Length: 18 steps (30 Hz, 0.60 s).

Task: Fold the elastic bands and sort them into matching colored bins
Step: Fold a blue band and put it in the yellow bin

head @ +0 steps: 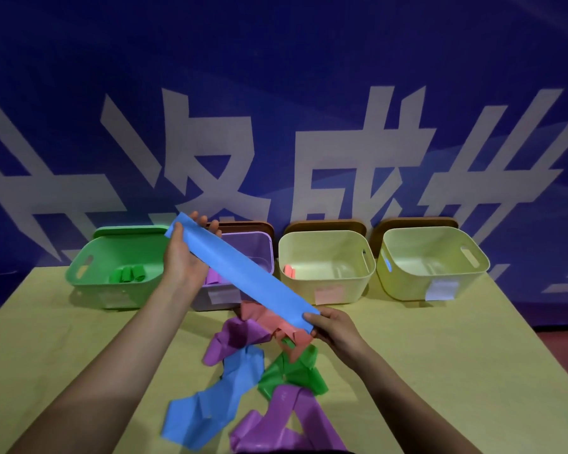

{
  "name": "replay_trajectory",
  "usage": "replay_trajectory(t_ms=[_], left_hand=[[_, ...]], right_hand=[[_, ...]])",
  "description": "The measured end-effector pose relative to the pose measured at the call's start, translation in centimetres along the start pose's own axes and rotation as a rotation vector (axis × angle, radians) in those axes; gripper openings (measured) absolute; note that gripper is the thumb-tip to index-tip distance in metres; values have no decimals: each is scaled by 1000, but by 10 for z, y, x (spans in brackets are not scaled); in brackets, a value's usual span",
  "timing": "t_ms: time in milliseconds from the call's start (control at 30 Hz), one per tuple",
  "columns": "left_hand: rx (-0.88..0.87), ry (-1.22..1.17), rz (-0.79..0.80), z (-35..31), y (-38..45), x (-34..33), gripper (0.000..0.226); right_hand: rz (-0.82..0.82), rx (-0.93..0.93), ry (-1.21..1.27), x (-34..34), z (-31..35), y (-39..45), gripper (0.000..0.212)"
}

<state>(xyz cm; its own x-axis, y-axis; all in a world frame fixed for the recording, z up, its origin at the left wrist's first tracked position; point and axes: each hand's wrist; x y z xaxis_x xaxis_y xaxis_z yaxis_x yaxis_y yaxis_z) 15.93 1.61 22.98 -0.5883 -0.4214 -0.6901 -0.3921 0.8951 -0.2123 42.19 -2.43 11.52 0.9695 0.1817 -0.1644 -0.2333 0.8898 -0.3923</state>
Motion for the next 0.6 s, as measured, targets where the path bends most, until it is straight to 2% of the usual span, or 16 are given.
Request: replay_trajectory(t_ms=[133, 267, 467, 600], left_hand=[[19, -43, 27, 0, 2, 2, 32], [56, -44, 10, -1, -4, -4, 33], [70, 152, 96, 19, -49, -38, 31], [188, 261, 141, 31, -65, -49, 29]], right_hand=[[-13, 23, -22, 7, -2, -1, 24], [2, 48, -84, 10, -3, -3, 26], [-38, 21, -326, 19, -14, -6, 18], [-180, 91, -444, 21, -4, -5, 12]])
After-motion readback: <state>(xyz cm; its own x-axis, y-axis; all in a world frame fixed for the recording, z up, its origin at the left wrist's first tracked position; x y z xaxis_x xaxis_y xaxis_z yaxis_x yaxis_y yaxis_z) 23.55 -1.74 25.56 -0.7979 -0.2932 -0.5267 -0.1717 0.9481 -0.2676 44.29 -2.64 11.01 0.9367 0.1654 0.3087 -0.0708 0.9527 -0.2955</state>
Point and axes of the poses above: each hand's wrist, its own y-axis towards the middle knuckle, its own x-axis out of the back of the hand, z = x × y, and after that the axes turned 1 degree about -z, right-handed
